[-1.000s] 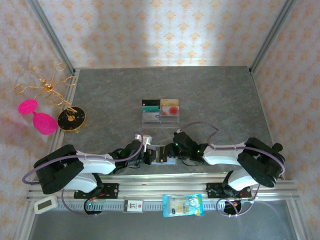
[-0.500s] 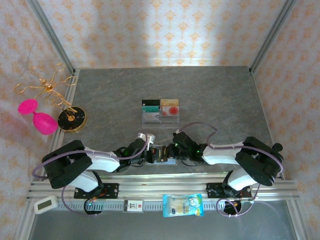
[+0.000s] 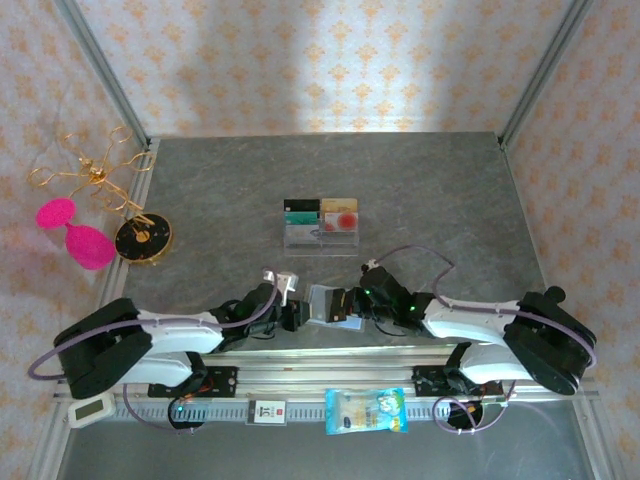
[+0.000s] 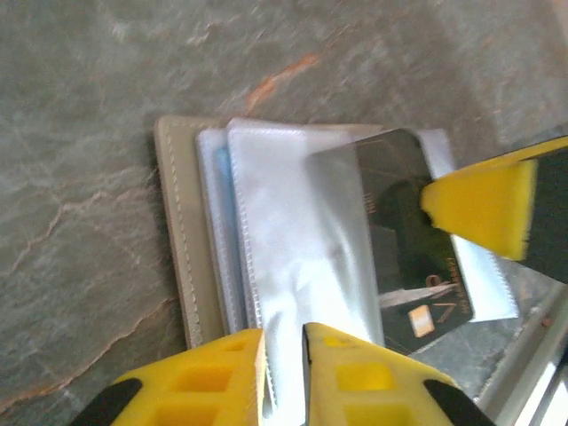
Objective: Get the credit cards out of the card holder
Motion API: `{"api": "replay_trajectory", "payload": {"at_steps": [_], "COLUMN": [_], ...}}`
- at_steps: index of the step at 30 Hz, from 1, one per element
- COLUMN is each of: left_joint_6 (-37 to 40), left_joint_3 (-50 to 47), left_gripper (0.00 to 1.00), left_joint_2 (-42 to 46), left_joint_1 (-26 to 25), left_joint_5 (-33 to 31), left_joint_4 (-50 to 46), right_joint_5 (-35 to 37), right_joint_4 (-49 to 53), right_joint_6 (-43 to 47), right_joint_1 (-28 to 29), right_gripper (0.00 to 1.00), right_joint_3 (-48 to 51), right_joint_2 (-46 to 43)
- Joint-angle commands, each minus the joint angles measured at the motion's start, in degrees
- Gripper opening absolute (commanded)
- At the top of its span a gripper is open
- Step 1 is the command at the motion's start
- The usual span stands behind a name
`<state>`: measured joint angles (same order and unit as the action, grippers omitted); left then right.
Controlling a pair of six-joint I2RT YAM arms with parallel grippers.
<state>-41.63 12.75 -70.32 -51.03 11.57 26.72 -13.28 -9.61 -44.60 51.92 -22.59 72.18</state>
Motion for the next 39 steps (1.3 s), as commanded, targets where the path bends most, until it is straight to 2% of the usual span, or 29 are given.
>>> {"api": "replay_trajectory", "payload": {"at_steps": [1,5,10,17,23,24,26,28,30,35,37,39], "left_joint_6": [-0.1,1.4,1.6,1.5,2.4,2.5,2.5,2.3,2.1,1.6,1.5,1.4], "left_joint_3": [-1.2,-0.2,0.4,0.5,2.8,3.1,3.4,3.4,3.2,2.6,2.6,2.4], "left_gripper": [0.22,0.25,0.26,0.25,0.23,0.23,0.22,0.21,0.19,0.13,0.13,0.13], "left_joint_2": [4.7,6.9,6.2,-0.7,-5.9,-6.2,-6.8,-6.7,-6.4,-6.7,-6.6,-6.3], "left_joint_1": [-0.3,-0.3,-0.3,-0.3,-0.3,-0.4,-0.3,-0.3,-0.4,-0.4,-0.3,-0.3], "left_joint_5": [-2.5,-2.2,-2.8,-0.7,1.5,1.6,1.7,1.4,1.1,1.4,1.5,1.3], "left_joint_4": [-1.6,-2.2,-2.7,1.0,1.8,1.6,1.2,0.5,-0.2,-0.3,-0.4,-0.6], "right_joint_5": [2.1,-1.0,0.1,1.0,-0.5,-0.5,-1.1,-2.0,-2.6,-5.8,-5.6,-3.7], "right_joint_4": [1.8,-0.5,0.7,0.5,-0.6,-0.6,-0.6,-0.4,0.0,-1.0,0.0,2.9], "right_joint_6": [-0.2,1.7,5.0,8.4,7.8,7.4,6.3,5.0,3.7,1.2,1.1,0.9], "right_joint_1": [-0.2,0.3,3.2,4.1,4.0,3.9,3.7,3.0,2.5,1.1,1.2,1.0], "right_gripper": [0.0,0.0,0.0,0.0,0.0,0.02,0.16,0.25,0.3,0.29,0.23,0.12], "right_joint_3": [0.4,-0.8,-5.1,-6.7,-6.6,-6.6,-6.6,-6.6,-6.6,-6.1,-6.5,-7.1], "right_joint_2": [-1.3,0.6,4.4,7.8,10.0,10.3,11.1,11.7,12.3,13.1,13.1,12.4]}}
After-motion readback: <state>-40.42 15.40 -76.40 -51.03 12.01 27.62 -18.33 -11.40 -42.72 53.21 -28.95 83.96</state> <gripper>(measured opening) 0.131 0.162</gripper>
